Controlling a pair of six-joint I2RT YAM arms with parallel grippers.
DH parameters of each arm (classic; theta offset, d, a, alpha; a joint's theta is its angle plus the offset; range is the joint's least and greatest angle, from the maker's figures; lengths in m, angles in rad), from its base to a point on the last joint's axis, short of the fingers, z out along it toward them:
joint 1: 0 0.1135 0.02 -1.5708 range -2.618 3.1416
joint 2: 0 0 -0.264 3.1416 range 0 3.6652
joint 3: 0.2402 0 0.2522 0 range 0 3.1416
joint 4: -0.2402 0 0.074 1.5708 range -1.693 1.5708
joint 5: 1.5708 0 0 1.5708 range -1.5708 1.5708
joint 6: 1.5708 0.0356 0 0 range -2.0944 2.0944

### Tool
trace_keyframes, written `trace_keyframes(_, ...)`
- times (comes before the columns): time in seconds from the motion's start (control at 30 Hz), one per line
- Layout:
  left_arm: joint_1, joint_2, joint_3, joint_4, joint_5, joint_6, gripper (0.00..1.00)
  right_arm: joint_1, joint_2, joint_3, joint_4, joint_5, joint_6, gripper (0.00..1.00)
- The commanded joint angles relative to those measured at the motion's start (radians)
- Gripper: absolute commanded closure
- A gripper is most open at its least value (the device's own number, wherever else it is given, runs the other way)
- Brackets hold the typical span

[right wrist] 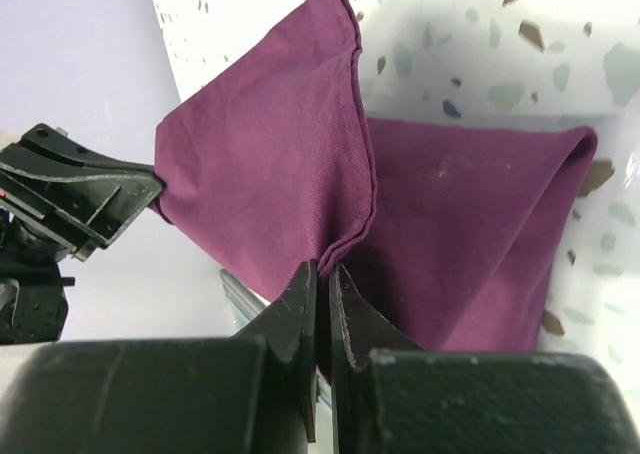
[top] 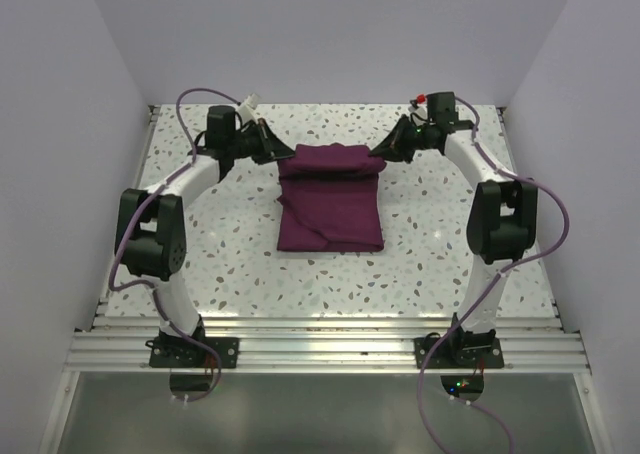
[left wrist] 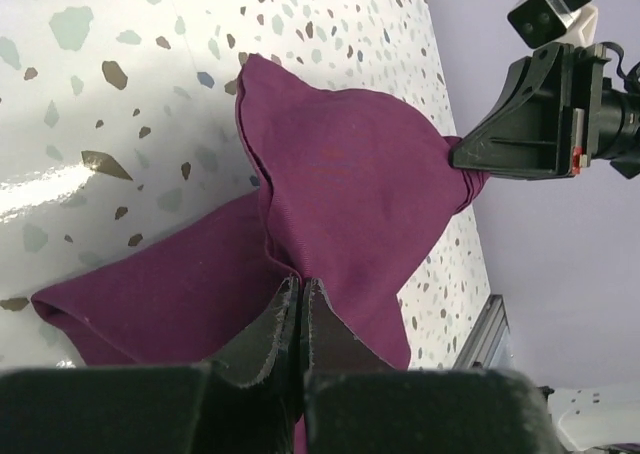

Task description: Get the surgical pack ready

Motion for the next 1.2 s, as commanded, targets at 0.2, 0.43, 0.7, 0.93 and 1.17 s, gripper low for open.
trace_keyframes(0.2,-0.006,-0.149,-0.144,-0.094,0.025,0.115,1.00,0.003,-0.193,-0.154,-0.072,-0.033,-0.063,1.00)
trace_keyframes(0.43,-0.008,-0.183,-0.231,-0.112,0.023,0.144,1.00,0.006,-0.239,-0.272,-0.099,-0.026,-0.115,1.00)
trace_keyframes(0.7,-0.017,-0.190,-0.288,-0.152,0.011,0.176,1.00,0.020,-0.279,-0.390,-0.117,-0.017,-0.138,1.00)
trace_keyframes(0.93,-0.018,-0.180,-0.340,-0.169,-0.006,0.204,1.00,0.043,-0.297,-0.478,-0.128,-0.006,-0.173,1.00)
trace_keyframes(1.17,-0.018,-0.161,-0.374,-0.177,-0.023,0.212,1.00,0.062,-0.268,-0.532,-0.134,0.005,-0.222,0.99)
